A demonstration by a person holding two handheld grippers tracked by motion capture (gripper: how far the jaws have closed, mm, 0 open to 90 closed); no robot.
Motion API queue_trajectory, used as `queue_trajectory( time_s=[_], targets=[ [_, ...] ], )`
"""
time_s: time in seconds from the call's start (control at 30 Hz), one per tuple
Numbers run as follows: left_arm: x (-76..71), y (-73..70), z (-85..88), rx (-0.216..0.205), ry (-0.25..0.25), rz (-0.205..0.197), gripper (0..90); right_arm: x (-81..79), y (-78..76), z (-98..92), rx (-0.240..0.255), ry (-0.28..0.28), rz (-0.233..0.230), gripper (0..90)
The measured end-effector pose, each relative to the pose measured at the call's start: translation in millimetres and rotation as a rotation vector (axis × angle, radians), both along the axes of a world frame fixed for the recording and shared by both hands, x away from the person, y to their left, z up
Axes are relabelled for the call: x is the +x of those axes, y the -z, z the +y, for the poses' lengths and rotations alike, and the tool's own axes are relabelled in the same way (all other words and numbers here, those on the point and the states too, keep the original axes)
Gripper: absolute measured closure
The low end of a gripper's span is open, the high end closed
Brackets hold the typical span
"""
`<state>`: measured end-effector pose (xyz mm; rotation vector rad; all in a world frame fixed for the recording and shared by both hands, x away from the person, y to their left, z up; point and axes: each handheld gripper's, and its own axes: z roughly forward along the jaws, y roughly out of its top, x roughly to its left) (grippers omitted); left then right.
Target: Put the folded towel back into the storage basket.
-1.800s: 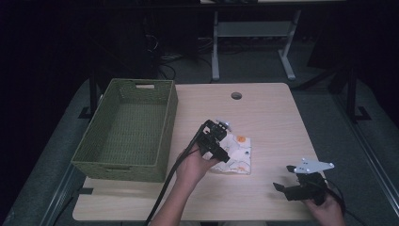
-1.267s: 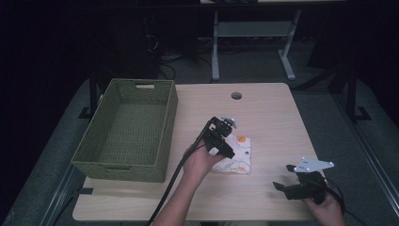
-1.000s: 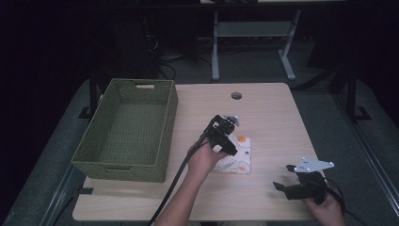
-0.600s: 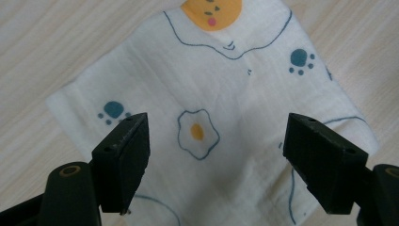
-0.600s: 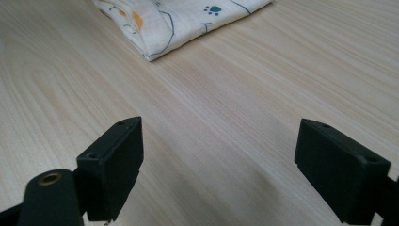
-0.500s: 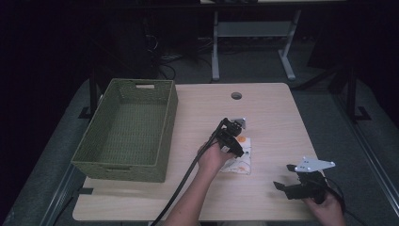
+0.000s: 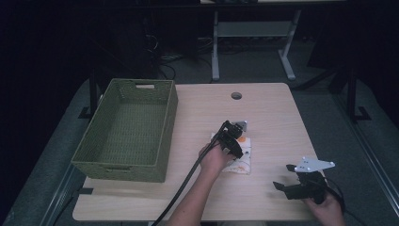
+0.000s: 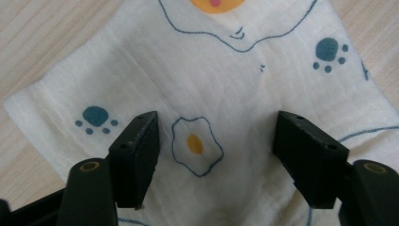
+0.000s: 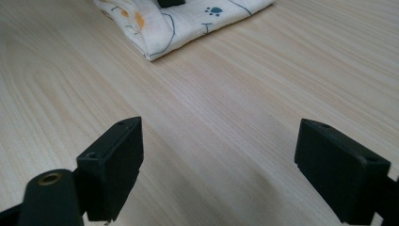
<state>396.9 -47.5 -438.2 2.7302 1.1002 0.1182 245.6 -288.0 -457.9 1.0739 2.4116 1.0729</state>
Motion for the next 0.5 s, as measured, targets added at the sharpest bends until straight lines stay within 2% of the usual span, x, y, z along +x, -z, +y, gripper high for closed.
queue_trajectory(
  time_s=[0.2,0.33,0.37,0.43,0.5],
  targets=[
    [-1.7,-0.5,1.4,-0.012,-0.003,-0.018,38.0,-0.4,-0.1,1.9,0.001,-0.002,0.000,15.7],
    [-3.2,-1.1,6.2,-0.032,0.001,-0.031,49.8,-0.4,-0.4,0.8,-0.007,-0.005,-0.010,15.7],
    [-3.4,-1.4,7.8,-0.034,0.003,-0.033,49.8,-0.4,-0.4,0.8,-0.007,-0.005,-0.010,15.7],
    [-2.7,-2.3,10.6,-0.032,0.006,-0.032,57.8,-0.5,-0.5,0.8,-0.003,-0.003,-0.007,15.7],
    [-2.0,-2.8,12.3,-0.027,0.011,-0.033,62.0,-0.3,-0.3,1.2,-0.003,-0.005,-0.006,15.7]
  ],
)
